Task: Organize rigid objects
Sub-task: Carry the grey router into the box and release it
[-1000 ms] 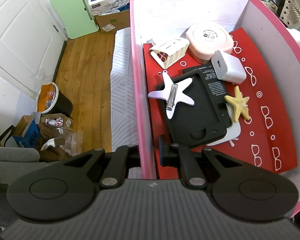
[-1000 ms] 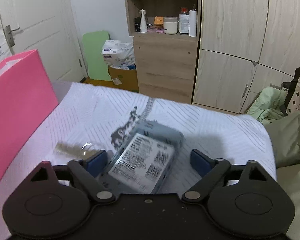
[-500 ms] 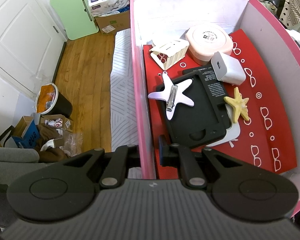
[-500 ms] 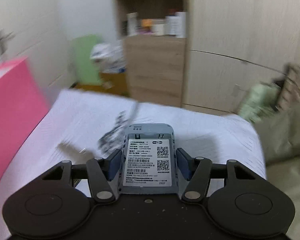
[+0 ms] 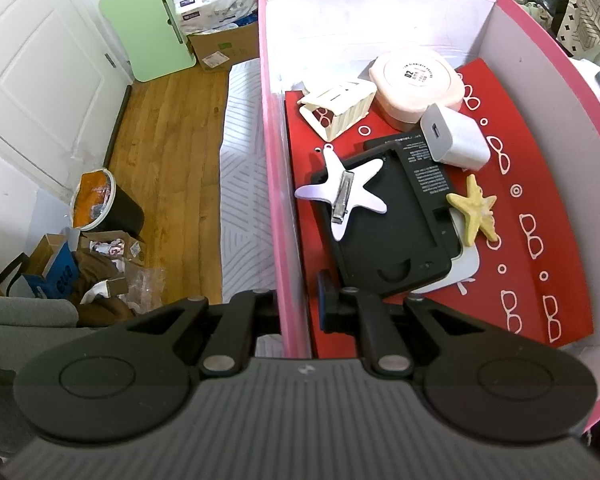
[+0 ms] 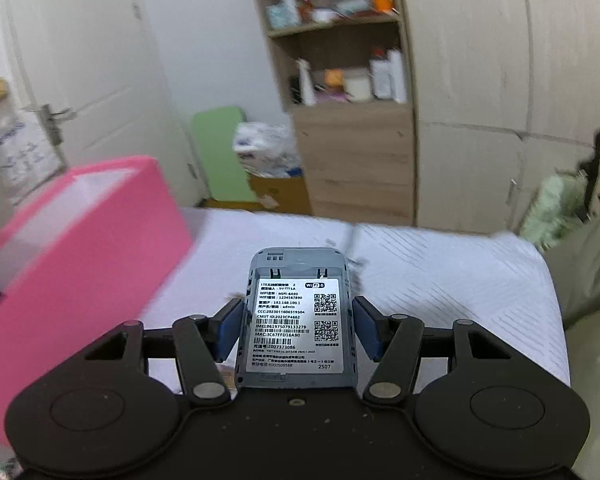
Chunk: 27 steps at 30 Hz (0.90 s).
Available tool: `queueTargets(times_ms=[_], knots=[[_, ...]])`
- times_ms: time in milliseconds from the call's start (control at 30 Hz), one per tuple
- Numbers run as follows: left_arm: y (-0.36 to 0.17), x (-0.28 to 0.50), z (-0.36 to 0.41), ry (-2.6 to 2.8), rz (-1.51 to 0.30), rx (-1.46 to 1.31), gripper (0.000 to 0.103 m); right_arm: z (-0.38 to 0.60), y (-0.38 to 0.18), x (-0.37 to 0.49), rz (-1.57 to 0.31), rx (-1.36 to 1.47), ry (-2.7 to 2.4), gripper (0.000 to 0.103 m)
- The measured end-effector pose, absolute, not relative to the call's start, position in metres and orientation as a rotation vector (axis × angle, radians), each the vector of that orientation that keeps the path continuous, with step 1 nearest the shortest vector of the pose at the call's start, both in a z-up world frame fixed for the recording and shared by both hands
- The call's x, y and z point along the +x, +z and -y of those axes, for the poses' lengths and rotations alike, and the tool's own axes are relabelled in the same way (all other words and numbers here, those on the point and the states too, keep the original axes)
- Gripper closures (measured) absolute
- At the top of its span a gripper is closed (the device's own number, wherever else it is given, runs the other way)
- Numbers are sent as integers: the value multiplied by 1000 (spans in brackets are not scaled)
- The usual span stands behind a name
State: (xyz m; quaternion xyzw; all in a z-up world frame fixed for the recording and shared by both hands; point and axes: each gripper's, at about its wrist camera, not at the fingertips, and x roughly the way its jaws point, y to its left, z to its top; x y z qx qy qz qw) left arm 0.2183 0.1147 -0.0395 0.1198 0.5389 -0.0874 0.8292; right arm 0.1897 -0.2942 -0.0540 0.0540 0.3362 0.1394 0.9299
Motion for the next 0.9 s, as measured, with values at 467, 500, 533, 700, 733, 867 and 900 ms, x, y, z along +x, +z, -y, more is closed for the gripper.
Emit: queueTargets(times_ms=[467,500,533,700,733,867,900], knots=[[-39,214,-114,-185,-1105,270,94,159,34,162,-559,-115,792,39],[-39,214,-115,-185,-1105,261,94,147,32,167,-589,-152,814,39],[-38,214,-116,-187,-1106,254,94,133,30,175,-616,-193,828,39],[-38,214,-118,-191,-1103,243,94,90,17,206,-741,-352,913,39],[-38,213,-118,-190,-1099,239,94,85,13,212,-779,-363,933,39],[-37,210,-117,-183,-1069,248,94,73,-4,227,-917,-372,1023,39],[-37,210,-116,-183,-1069,254,94,70,-8,226,-931,-392,1032,39]])
